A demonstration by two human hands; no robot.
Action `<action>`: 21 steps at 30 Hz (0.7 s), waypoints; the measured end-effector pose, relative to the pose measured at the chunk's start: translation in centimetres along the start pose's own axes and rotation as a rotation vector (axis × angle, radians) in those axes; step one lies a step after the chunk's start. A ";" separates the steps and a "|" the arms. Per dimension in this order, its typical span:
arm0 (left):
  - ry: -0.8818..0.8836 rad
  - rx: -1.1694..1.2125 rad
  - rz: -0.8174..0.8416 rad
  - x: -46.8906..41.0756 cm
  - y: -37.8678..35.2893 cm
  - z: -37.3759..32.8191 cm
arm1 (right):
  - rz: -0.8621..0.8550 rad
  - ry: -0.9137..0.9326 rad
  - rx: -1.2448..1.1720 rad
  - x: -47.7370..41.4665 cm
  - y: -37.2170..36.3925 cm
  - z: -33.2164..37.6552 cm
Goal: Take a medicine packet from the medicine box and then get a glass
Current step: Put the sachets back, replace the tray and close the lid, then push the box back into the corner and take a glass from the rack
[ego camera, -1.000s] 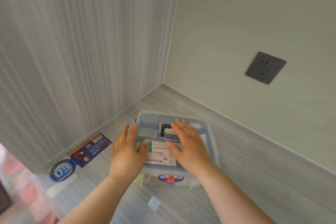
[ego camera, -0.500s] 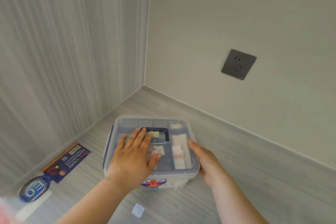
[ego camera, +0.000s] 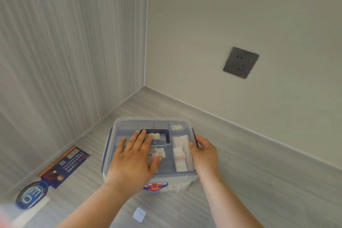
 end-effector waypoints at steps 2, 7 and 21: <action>-0.004 0.032 -0.020 -0.1 0.0 0.0 | -0.004 0.034 0.026 0.3 -0.1 0.1; 0.026 0.224 -0.166 0.5 1.3 1.4 | 0.041 -0.079 -0.135 1.7 0.8 -1.4; -0.129 0.267 -0.153 2.4 2.2 3.2 | 0.209 -0.072 -0.199 -0.1 -2.3 -0.1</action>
Point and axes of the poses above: each hand's wrist, its own x-axis away from the middle knuckle, its own y-axis out of the back of the hand, z = x × y, the point moved 4 cm from there along -x, towards the middle knuckle, and after that the axes turned 12 degrees about -y, right-handed, at the moved point
